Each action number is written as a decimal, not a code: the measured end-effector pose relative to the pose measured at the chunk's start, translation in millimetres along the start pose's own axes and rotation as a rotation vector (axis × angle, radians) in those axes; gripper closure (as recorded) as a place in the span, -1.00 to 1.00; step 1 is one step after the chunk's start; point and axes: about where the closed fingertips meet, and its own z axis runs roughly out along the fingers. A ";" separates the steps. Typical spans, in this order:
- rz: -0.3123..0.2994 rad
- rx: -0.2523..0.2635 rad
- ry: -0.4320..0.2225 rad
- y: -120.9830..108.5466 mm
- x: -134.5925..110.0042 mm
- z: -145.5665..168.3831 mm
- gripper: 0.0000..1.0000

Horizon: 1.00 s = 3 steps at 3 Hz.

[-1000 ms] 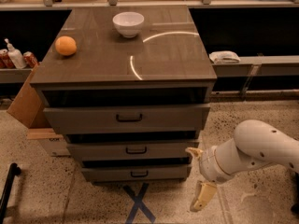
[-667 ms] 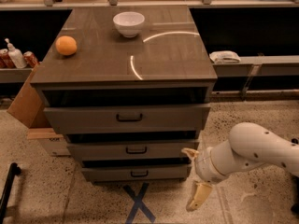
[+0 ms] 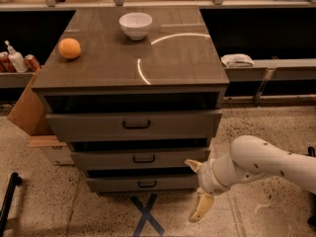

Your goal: Open middle drawer

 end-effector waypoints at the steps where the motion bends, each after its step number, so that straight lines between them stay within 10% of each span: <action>1: -0.020 0.007 0.025 -12.2 8.4 19.9 -1.00; 3: -0.092 0.108 0.104 -72.6 28.4 68.8 -1.00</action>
Offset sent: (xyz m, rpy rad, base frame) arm 0.0785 0.0071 -0.0764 -0.1221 -0.1241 0.0255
